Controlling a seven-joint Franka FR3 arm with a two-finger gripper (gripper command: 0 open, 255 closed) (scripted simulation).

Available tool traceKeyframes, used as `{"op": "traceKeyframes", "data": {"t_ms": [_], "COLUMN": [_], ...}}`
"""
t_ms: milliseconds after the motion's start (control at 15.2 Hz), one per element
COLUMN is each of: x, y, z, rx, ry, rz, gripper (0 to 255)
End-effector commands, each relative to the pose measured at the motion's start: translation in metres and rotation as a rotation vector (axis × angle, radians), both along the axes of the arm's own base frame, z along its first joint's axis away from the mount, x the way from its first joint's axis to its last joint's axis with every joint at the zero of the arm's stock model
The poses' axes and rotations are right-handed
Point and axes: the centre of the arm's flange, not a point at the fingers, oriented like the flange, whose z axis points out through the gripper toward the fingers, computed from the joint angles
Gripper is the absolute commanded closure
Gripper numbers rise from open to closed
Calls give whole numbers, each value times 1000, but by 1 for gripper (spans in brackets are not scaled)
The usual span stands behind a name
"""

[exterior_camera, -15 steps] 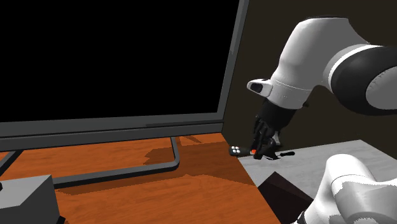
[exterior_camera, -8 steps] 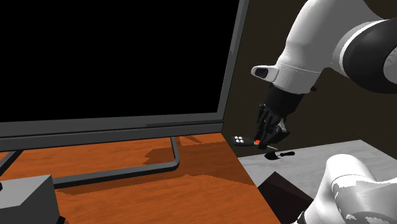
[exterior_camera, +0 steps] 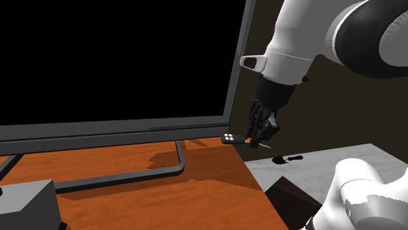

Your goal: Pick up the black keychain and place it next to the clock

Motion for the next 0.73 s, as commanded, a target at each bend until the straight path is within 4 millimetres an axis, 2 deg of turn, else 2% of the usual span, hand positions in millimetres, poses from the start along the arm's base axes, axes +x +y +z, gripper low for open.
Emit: {"op": "traceKeyframes", "data": {"t_ms": [0, 660], "x": [15, 81], "y": [21, 135], "z": [-1, -1], "rx": [1, 1], "ry": [0, 0], "rz": [0, 0], "gripper": [255, 255]}}
